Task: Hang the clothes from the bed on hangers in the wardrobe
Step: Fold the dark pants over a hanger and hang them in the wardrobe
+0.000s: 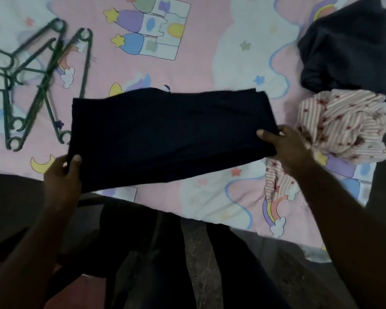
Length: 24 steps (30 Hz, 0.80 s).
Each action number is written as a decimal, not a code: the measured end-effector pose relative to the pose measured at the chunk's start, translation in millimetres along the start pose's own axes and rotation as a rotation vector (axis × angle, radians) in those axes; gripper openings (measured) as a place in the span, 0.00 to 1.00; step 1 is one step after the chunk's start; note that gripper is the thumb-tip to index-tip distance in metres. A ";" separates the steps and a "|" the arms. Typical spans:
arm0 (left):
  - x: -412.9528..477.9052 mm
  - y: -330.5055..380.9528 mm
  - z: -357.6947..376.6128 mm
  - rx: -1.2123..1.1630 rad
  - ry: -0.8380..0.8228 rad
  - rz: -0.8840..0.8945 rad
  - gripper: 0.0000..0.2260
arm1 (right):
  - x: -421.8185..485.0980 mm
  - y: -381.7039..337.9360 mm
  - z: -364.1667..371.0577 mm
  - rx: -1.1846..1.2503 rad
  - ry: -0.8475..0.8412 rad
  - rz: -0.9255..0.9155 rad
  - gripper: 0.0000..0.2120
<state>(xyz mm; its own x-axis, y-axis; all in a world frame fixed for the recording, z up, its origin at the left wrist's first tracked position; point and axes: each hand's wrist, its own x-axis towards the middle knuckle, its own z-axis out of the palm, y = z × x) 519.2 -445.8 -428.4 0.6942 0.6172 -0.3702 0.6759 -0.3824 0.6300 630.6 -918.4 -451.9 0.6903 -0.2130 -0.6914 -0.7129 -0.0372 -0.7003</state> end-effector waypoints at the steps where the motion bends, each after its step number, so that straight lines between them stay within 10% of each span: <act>1: -0.8 -17.8 9.1 0.067 -0.014 -0.058 0.18 | 14.7 17.8 7.1 -0.059 0.050 0.035 0.18; 6: -3.4 -66.4 41.6 0.443 0.020 0.056 0.27 | 23.2 57.5 32.0 -0.599 0.436 -0.346 0.26; 10: -5.1 -41.8 66.8 0.546 -0.100 0.404 0.28 | -3.3 54.0 77.9 -0.955 0.276 -0.868 0.26; 18: 35.1 8.7 162.1 0.719 -0.332 0.755 0.31 | 39.8 46.7 185.1 -1.338 0.004 -0.891 0.32; 24: 37.2 -18.3 162.1 0.772 -0.343 0.812 0.32 | 96.2 42.5 86.3 -1.432 0.387 -0.670 0.33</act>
<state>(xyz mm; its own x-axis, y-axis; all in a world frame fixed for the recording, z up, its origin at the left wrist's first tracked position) 572.7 -527.3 -564.3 0.9417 -0.1724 -0.2888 -0.1074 -0.9678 0.2275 677.4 -856.3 -563.6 0.9940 0.0028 -0.1094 0.0073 -0.9991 0.0408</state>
